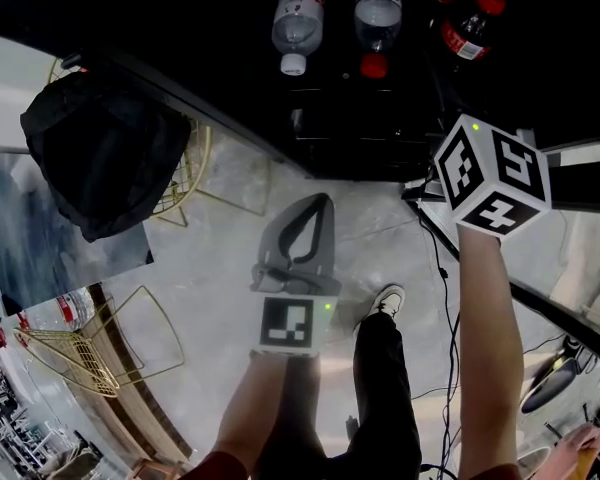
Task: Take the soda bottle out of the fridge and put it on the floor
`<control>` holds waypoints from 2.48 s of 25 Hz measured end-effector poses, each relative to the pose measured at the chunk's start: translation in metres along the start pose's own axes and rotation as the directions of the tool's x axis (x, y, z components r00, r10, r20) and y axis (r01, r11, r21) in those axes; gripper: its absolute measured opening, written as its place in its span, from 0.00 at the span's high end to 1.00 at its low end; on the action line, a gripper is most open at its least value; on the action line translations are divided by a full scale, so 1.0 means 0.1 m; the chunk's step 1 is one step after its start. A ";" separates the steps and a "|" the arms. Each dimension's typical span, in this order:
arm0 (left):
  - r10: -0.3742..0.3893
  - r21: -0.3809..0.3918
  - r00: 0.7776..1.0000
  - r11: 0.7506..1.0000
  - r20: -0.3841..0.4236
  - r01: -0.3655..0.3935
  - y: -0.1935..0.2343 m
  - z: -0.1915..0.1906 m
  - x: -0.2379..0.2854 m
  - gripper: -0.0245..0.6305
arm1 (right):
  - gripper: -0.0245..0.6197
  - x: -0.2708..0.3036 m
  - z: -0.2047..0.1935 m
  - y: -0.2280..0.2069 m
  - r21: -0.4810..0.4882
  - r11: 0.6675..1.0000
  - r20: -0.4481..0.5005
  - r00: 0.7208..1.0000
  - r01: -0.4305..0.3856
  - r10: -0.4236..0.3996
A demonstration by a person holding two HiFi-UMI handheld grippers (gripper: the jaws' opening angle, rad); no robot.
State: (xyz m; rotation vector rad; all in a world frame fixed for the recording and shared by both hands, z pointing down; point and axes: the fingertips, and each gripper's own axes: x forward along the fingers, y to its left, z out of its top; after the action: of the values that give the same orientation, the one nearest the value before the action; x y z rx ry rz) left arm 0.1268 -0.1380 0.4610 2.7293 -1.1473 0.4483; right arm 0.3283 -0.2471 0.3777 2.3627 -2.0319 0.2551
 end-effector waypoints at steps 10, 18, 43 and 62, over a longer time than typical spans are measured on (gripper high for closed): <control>-0.010 -0.011 1.000 1.000 -0.008 0.010 -0.06 -0.06 -0.02 0.96 | 0.37 0.19 -0.02 -0.07 -0.022 1.000 -0.013 1.000 0.001 -0.001; -0.017 -0.025 1.000 1.000 -0.026 0.017 -0.12 -0.15 -0.04 0.96 | 0.38 0.31 0.00 -0.09 -0.024 1.000 -0.025 1.000 -0.009 0.008; 0.009 -0.068 0.998 0.998 -0.057 -0.012 -0.03 -0.29 -0.12 0.96 | 0.50 0.27 0.00 -0.08 -0.046 0.999 -0.026 1.000 -0.006 0.005; 0.028 -0.076 0.998 0.997 -0.058 -0.033 -0.09 -0.33 -0.22 0.96 | 0.50 -0.08 -0.03 0.02 -0.037 0.999 -0.056 0.998 -0.036 0.034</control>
State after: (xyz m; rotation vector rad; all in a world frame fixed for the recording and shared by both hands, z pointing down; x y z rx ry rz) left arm 0.1109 -0.1089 0.4848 2.6200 -1.1684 0.4728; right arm 0.3244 -0.2390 0.3795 2.2743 -2.0360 0.2760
